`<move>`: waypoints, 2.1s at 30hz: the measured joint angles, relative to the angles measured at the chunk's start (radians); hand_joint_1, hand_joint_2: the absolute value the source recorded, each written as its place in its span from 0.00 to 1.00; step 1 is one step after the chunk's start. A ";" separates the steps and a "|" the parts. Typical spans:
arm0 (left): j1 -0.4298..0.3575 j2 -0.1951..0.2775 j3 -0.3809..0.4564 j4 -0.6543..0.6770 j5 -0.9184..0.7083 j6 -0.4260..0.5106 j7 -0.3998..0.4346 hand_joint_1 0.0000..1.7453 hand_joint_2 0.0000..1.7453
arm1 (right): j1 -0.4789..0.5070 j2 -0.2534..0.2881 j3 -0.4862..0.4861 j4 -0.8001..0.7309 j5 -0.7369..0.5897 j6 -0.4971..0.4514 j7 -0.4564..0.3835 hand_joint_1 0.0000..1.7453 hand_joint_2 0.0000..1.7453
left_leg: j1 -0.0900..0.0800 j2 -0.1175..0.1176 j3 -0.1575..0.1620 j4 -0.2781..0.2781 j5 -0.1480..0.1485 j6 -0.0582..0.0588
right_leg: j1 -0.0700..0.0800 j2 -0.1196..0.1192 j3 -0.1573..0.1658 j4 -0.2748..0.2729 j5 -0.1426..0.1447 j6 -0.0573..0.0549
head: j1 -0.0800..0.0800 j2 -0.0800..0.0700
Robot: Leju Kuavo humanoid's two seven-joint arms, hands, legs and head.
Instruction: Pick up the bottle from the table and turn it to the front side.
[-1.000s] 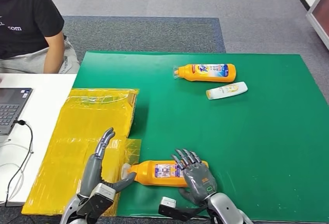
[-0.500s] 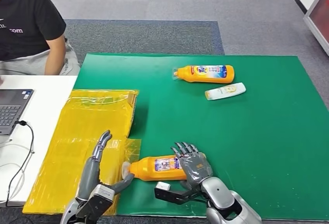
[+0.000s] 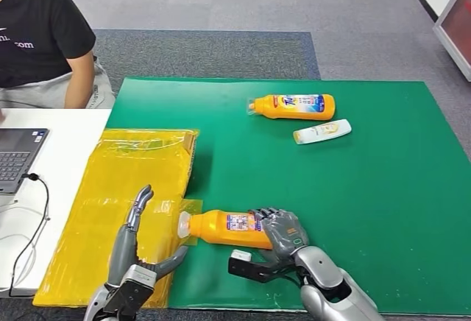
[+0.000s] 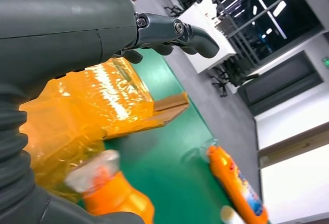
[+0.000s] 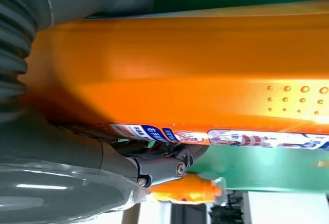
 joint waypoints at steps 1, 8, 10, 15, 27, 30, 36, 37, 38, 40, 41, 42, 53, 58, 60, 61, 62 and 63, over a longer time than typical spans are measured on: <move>0.000 0.000 0.000 0.000 0.008 0.002 -0.009 0.00 1.00 | 0.006 0.000 -0.014 0.000 -0.031 -0.013 -0.019 1.00 1.00 | 0.000 0.000 0.001 0.000 -0.001 0.000 | 0.000 0.000 0.001 0.000 -0.001 -0.001 | 0.000 0.000; 0.003 -0.020 0.025 -0.007 0.192 0.001 -0.080 0.00 1.00 | 0.089 0.048 -0.140 -0.027 -0.376 -0.106 -0.147 1.00 1.00 | 0.000 0.000 0.004 0.000 -0.003 0.000 | 0.000 0.000 0.009 0.000 -0.002 0.000 | 0.000 0.000; 0.005 -0.032 0.034 -0.014 0.300 -0.038 -0.088 0.00 1.00 | 0.117 0.069 -0.169 -0.043 -0.475 -0.113 -0.175 1.00 1.00 | 0.000 0.000 0.004 0.000 -0.003 0.000 | 0.000 0.000 0.009 0.000 -0.002 0.000 | 0.000 0.000; 0.009 -0.053 0.047 -0.024 0.483 -0.131 -0.086 0.00 1.00 | 0.162 0.108 -0.203 -0.071 -0.594 -0.133 -0.214 1.00 1.00 | 0.000 0.000 0.003 0.000 -0.005 -0.002 | 0.001 0.000 0.008 0.000 -0.005 -0.001 | 0.000 0.000; -0.040 -0.067 -0.015 0.023 0.541 -0.189 0.006 0.00 1.00 | 0.184 0.127 -0.193 -0.080 -0.497 -0.240 -0.267 1.00 1.00 | 0.000 0.000 -0.005 0.000 -0.004 0.000 | 0.000 0.000 0.002 0.000 -0.004 0.001 | 0.000 0.000; -0.072 -0.064 -0.048 0.052 0.506 -0.212 0.042 0.00 1.00 | 0.187 0.127 -0.190 -0.081 -0.518 -0.240 -0.277 1.00 1.00 | 0.000 0.000 -0.006 0.000 -0.004 0.000 | 0.000 0.000 0.001 0.000 -0.004 0.001 | 0.000 0.000; -0.122 -0.055 -0.091 0.101 0.449 -0.263 0.082 0.00 1.00 | 0.205 0.130 -0.188 -0.110 -0.556 -0.235 -0.289 1.00 1.00 | 0.000 0.000 -0.010 0.000 -0.004 0.000 | 0.000 0.000 -0.003 0.001 -0.004 0.001 | 0.000 0.000; -0.129 -0.054 -0.096 0.107 0.442 -0.273 0.087 0.00 1.00 | 0.207 0.132 -0.187 -0.118 -0.560 -0.233 -0.292 1.00 1.00 | 0.000 0.000 -0.011 0.000 -0.004 0.000 | 0.000 0.000 -0.004 0.001 -0.004 0.001 | 0.000 0.000; -0.136 -0.052 -0.102 0.113 0.438 -0.284 0.091 0.00 1.00 | 0.209 0.132 -0.187 -0.126 -0.563 -0.231 -0.294 1.00 1.00 | 0.000 0.000 -0.011 0.000 -0.003 -0.001 | 0.000 0.000 -0.004 0.001 -0.004 0.001 | 0.000 0.000; -0.148 -0.050 -0.110 0.126 0.438 -0.305 0.099 0.00 1.00 | 0.210 0.133 -0.184 -0.140 -0.570 -0.227 -0.300 1.00 1.00 | 0.000 0.000 -0.012 0.000 -0.003 -0.001 | 0.000 0.000 -0.005 0.001 -0.004 0.001 | 0.000 0.000; -0.153 -0.050 -0.111 0.133 0.445 -0.315 0.104 0.00 1.00 | 0.211 0.133 -0.183 -0.147 -0.574 -0.225 -0.304 1.00 1.00 | 0.000 0.000 -0.012 0.000 -0.003 -0.001 | 0.000 0.000 -0.005 0.001 -0.004 0.001 | 0.000 0.000; -0.156 -0.050 -0.111 0.138 0.454 -0.325 0.109 0.00 1.00 | 0.211 0.133 -0.181 -0.153 -0.578 -0.222 -0.308 1.00 1.00 | 0.000 0.000 -0.012 0.000 -0.003 -0.001 | 0.000 0.000 -0.005 0.001 -0.004 0.001 | 0.000 0.000; -0.190 -0.051 -0.110 0.183 0.518 -0.370 0.128 0.00 1.00 | 0.213 0.138 -0.143 -0.241 -0.599 -0.194 -0.352 1.00 1.00 | 0.000 0.000 -0.015 0.000 -0.004 0.000 | 0.000 0.000 -0.008 0.001 -0.004 0.001 | 0.000 0.000; -0.210 -0.053 -0.111 0.199 0.521 -0.383 0.126 0.00 1.00 | 0.212 0.138 -0.120 -0.257 -0.577 -0.194 -0.367 1.00 1.00 | 0.000 0.000 -0.015 0.000 -0.003 0.000 | 0.000 0.000 -0.008 0.001 -0.004 0.001 | 0.000 0.000; -0.217 -0.053 -0.113 0.202 0.512 -0.389 0.123 0.00 1.00 | 0.212 0.138 -0.112 -0.260 -0.558 -0.195 -0.361 0.99 1.00 | 0.000 0.000 -0.015 0.000 -0.003 -0.001 | 0.000 0.000 -0.008 0.001 -0.004 0.001 | 0.000 0.000; -0.220 -0.052 -0.114 0.204 0.508 -0.392 0.122 0.00 1.00 | 0.212 0.137 -0.109 -0.261 -0.551 -0.196 -0.358 0.96 1.00 | 0.000 0.000 -0.016 0.000 -0.003 -0.001 | 0.000 0.000 -0.008 0.001 -0.004 0.001 | 0.000 0.000; -0.223 -0.052 -0.115 0.205 0.504 -0.395 0.122 0.00 1.00 | 0.211 0.135 -0.107 -0.260 -0.545 -0.197 -0.356 0.92 1.00 | 0.000 0.000 -0.016 0.000 -0.003 -0.001 | 0.000 0.000 -0.008 0.001 -0.004 0.001 | 0.000 0.000; -0.225 -0.052 -0.117 0.206 0.499 -0.397 0.122 0.00 1.00 | 0.209 0.133 -0.106 -0.259 -0.540 -0.198 -0.355 0.89 1.00 | 0.000 0.000 -0.016 0.000 -0.003 -0.001 | 0.000 0.000 -0.008 0.001 -0.004 0.001 | 0.000 0.000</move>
